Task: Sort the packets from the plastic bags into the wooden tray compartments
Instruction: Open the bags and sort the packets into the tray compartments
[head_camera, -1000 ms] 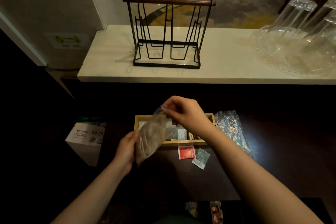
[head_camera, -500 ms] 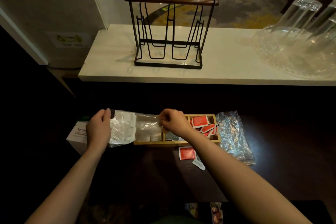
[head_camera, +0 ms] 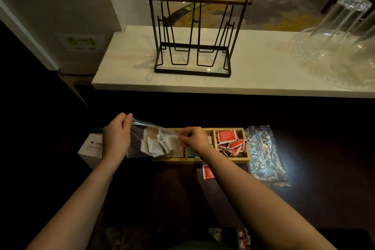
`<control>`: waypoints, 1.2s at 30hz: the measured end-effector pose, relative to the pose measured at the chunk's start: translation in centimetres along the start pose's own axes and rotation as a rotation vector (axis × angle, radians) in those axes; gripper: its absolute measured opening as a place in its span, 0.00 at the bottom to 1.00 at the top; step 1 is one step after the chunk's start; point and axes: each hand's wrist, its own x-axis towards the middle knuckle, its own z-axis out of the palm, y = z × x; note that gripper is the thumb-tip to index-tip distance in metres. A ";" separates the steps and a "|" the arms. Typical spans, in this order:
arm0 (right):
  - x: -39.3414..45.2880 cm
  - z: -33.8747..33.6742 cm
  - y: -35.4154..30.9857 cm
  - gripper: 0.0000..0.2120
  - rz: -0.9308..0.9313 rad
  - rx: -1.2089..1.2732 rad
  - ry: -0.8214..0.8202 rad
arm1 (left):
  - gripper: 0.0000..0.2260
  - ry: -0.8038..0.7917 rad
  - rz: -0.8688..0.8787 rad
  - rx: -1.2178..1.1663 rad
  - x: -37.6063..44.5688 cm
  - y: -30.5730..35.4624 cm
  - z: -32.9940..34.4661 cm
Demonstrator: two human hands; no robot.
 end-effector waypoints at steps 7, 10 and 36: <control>-0.5 -0.5 0.4 0.11 0.161 0.300 -0.088 | 0.16 -0.061 0.067 -0.038 0.6 0.9 0.1; -0.8 -0.8 0.3 0.10 0.193 0.426 -0.122 | 0.16 -0.080 0.095 -0.069 0.7 1.5 0.1; -1.6 -0.8 0.1 0.11 0.202 0.517 -0.120 | 0.16 -0.122 0.158 -0.040 1.7 4.6 -0.2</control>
